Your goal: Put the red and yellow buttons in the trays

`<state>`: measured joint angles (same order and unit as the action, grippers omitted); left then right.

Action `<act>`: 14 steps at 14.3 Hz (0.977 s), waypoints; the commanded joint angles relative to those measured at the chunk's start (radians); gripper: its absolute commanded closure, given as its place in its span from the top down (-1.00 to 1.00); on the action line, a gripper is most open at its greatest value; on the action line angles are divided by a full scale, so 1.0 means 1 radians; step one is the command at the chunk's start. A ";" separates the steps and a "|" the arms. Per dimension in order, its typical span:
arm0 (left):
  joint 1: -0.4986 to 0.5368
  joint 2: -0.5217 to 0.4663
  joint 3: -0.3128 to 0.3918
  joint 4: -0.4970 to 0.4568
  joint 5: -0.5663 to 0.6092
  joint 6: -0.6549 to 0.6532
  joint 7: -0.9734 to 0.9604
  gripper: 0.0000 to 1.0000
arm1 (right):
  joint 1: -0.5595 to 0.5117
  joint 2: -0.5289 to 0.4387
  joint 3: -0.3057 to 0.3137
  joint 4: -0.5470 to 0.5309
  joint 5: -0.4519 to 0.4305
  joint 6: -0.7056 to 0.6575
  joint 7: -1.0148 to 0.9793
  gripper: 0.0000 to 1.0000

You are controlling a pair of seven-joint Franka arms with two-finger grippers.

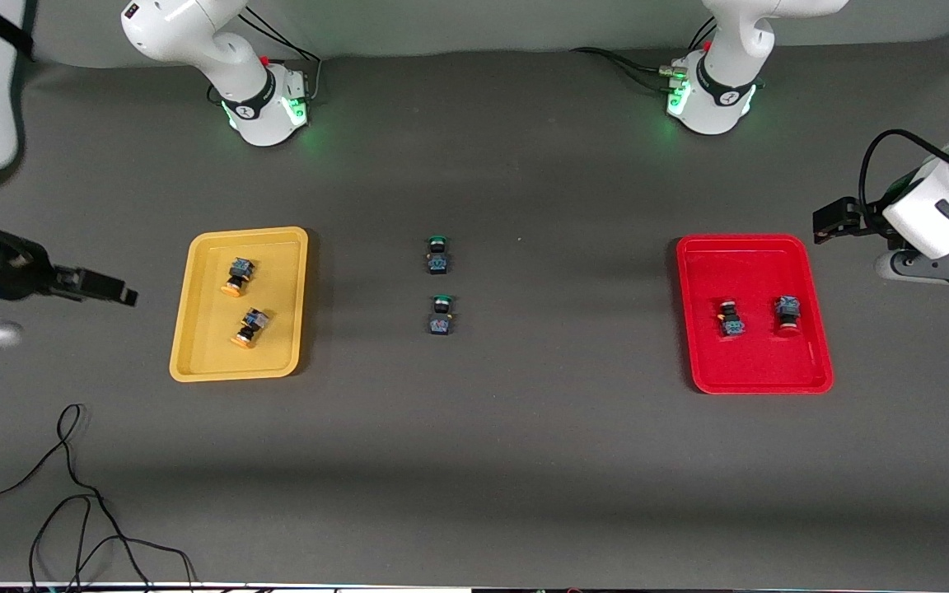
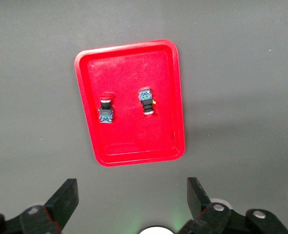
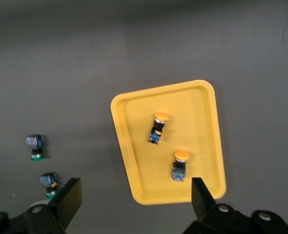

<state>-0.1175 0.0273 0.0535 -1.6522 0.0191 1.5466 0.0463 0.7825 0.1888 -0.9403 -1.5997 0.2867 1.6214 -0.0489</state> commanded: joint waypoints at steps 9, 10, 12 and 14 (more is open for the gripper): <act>0.019 -0.023 -0.027 0.005 -0.008 -0.008 -0.014 0.99 | -0.744 -0.360 0.911 -0.213 -0.262 0.061 0.078 1.00; 0.021 -0.023 -0.027 0.005 -0.008 -0.008 -0.014 0.99 | -0.770 -0.362 0.932 -0.226 -0.262 0.072 0.077 1.00; 0.021 -0.023 -0.026 0.003 -0.008 -0.010 -0.011 0.99 | -0.773 -0.361 0.933 -0.226 -0.262 0.084 0.066 1.00; 0.021 -0.027 -0.026 0.003 -0.008 -0.008 -0.011 0.99 | -0.773 -0.347 0.934 -0.223 -0.264 0.086 0.066 1.00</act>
<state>-0.1100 0.0197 0.0397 -1.6492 0.0183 1.5459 0.0433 0.0212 -0.1466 -0.0203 -1.8002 0.0480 1.6868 0.0050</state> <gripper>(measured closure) 0.000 0.000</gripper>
